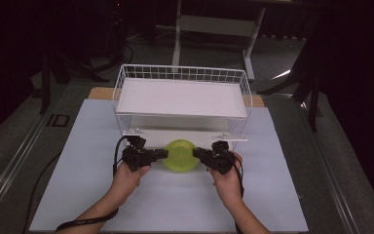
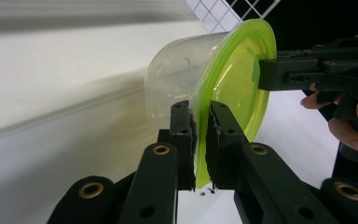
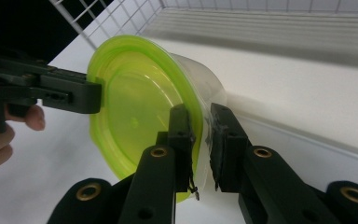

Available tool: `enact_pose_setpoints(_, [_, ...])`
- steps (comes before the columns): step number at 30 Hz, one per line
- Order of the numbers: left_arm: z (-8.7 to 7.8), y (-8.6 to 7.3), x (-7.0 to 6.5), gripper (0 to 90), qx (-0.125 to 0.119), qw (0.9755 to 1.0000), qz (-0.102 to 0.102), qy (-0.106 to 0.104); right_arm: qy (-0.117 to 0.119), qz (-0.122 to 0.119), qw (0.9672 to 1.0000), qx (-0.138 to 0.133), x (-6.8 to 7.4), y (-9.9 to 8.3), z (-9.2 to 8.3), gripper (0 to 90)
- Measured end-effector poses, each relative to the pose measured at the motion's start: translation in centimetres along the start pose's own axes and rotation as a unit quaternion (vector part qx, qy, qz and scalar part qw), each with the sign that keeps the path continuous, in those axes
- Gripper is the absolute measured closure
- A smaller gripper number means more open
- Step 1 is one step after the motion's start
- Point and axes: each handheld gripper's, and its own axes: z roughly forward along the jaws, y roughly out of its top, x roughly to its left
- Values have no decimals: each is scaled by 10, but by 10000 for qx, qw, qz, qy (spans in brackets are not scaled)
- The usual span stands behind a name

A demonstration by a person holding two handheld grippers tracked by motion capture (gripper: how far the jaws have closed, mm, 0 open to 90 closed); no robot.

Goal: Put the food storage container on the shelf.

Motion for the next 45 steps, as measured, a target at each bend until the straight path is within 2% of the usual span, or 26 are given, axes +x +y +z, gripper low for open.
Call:
enact_pose_setpoints(6, [7, 6, 7, 826, -51, 10000, -21, 77, -116, 52, 9999, -41, -6, 6, 10, 794])
enact_pose_setpoints(10, [9, 6, 11, 826, -116, 9999, -20, 30, -141, 79, 9998, -74, -9, 7, 14, 792])
enact_pose_setpoints(16, [15, 5, 21, 826, -244, 9995, -212, -43, -207, 64, 9997, -87, -12, 12, 22, 790])
enact_pose_setpoints(26, [25, 7, 29, 824, -250, 9996, -137, 56, -248, 92, 9996, -86, -21, 11, 33, 789])
enact_pose_setpoints(28, [26, 8, 31, 824, -291, 9995, -81, 80, -277, 99, 9995, -85, -23, 12, 35, 789])
enact_pose_setpoints(31, [29, 10, 34, 822, -346, 9992, -103, 148, -317, 76, 9994, -107, -23, 14, 38, 791])
enact_pose_setpoints(33, [31, 12, 37, 821, -377, 9990, -198, 124, -358, 79, 9993, -96, -25, 15, 41, 790])
enact_pose_setpoints(36, [31, 15, 40, 821, -389, 9987, -311, 77, -270, 260, 9992, -153, -29, 17, 43, 790])
enact_pose_setpoints(39, [33, 17, 42, 814, -464, 9985, -245, 128, -297, 173, 9991, -241, -29, 17, 44, 770])
enact_pose_setpoints(40, [33, 17, 42, 810, -496, 9983, -291, 111, -340, 138, 9989, -284, -29, 17, 45, 761])
enact_pose_setpoints(43, [36, 20, 41, 791, -583, 9978, -256, 201, -549, 7, 9977, -396, -28, 17, 48, 736])
enact_pose_setpoints(45, [38, 21, 41, 781, -618, 9973, -338, 229, -610, 21, 9971, -445, -28, 18, 50, 718])
